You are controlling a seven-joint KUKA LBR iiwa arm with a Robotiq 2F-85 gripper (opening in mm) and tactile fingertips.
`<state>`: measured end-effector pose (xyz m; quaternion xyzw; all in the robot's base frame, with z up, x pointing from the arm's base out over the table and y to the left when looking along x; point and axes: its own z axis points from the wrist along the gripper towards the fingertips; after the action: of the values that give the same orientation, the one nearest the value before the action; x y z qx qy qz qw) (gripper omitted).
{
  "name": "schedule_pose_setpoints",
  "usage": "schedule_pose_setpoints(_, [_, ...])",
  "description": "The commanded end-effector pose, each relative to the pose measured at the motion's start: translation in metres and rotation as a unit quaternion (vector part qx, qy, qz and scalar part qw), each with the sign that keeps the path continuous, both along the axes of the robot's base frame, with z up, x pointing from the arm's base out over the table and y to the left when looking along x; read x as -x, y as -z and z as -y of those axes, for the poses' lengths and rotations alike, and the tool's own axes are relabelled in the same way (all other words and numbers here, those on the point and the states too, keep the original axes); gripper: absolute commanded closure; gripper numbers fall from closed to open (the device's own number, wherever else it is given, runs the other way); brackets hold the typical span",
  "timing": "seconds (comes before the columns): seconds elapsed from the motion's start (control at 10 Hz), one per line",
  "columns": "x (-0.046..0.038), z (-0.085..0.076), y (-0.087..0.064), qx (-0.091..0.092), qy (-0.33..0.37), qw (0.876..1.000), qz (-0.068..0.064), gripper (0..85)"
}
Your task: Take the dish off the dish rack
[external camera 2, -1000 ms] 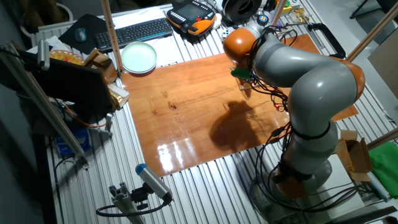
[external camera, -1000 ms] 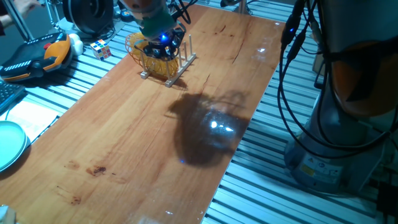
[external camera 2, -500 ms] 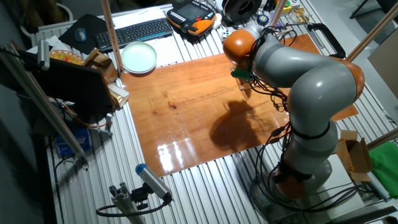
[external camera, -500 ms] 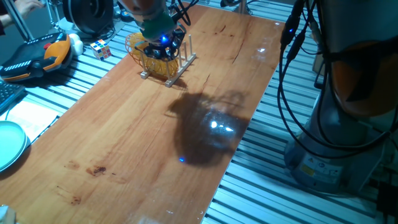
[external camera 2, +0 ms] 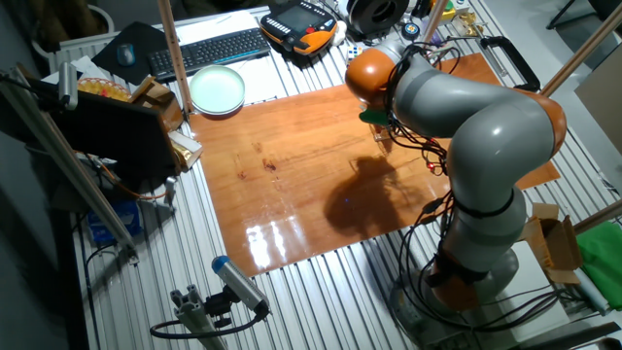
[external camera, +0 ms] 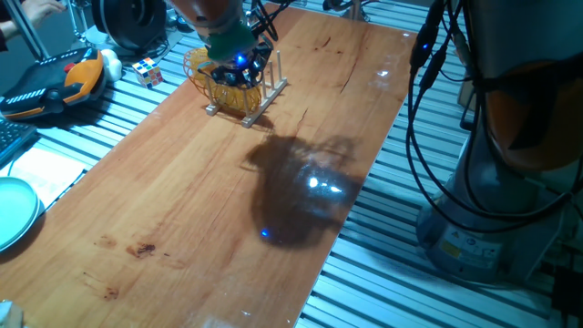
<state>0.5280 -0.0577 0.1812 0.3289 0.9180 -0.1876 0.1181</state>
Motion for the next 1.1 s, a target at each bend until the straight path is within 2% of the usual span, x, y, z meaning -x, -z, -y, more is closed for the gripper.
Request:
schedule_pose_setpoints(0.0, [0.0,-0.0004,0.0004,0.0,0.006,1.0,0.003,84.3])
schedule_pose_setpoints(1.0, [0.0001,-0.0013,0.0014,0.009,0.003,1.0,0.002,84.3])
